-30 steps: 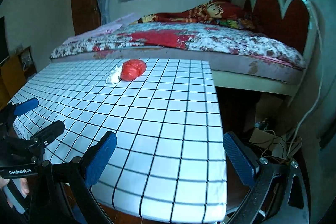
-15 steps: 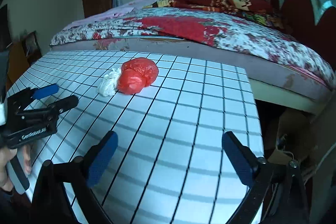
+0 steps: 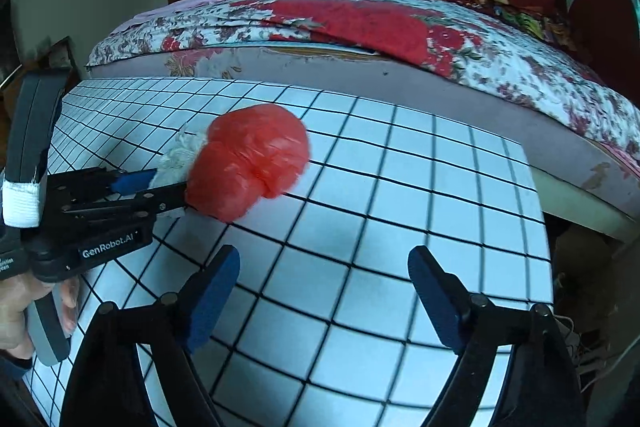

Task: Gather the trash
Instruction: 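Grasp the white cloth with the left gripper while the right grasps the red bag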

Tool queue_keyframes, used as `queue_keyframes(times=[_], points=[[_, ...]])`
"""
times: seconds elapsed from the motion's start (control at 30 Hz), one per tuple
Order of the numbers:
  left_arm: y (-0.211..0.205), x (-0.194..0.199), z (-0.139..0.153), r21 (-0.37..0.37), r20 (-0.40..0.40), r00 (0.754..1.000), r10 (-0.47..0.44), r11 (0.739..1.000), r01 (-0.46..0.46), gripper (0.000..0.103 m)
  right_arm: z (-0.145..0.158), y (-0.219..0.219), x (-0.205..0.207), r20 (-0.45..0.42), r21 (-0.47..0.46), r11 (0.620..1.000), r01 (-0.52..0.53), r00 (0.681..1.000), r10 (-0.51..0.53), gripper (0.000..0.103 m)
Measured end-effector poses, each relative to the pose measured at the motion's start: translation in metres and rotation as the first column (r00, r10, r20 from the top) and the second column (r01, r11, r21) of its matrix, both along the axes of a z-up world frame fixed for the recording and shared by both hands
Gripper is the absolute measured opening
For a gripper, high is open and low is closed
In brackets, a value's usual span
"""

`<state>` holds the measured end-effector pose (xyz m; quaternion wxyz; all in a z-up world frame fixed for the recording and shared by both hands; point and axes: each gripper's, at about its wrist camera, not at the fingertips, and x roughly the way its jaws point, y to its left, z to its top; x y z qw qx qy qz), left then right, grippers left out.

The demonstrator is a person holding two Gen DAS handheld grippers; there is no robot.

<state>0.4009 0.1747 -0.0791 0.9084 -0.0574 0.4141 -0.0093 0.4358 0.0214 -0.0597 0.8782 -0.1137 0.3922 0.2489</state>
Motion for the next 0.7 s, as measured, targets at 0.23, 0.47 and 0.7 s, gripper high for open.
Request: queue_keyframes(times=[0.23,0.47,0.7], points=[[0.036,-0.015,0.011,0.044,0.041,0.997,0.061,0.997,-0.063,0.032,-0.002,0.032,0.012,-0.020,0.051,0.998,-0.042,0.999,0.043,0.086],[0.058,-0.018,0.012,0.084,0.043,0.993,0.110,0.990,-0.114,0.032,-0.003,0.067,0.032,-0.046,0.096,0.995,-0.012,0.999,0.016,0.083],[0.064,-0.021,0.010,0.071,0.039,0.993,0.111,0.991,-0.114,0.032,-0.010,0.086,0.050,-0.077,0.104,0.994,-0.011,0.997,0.019,0.081]])
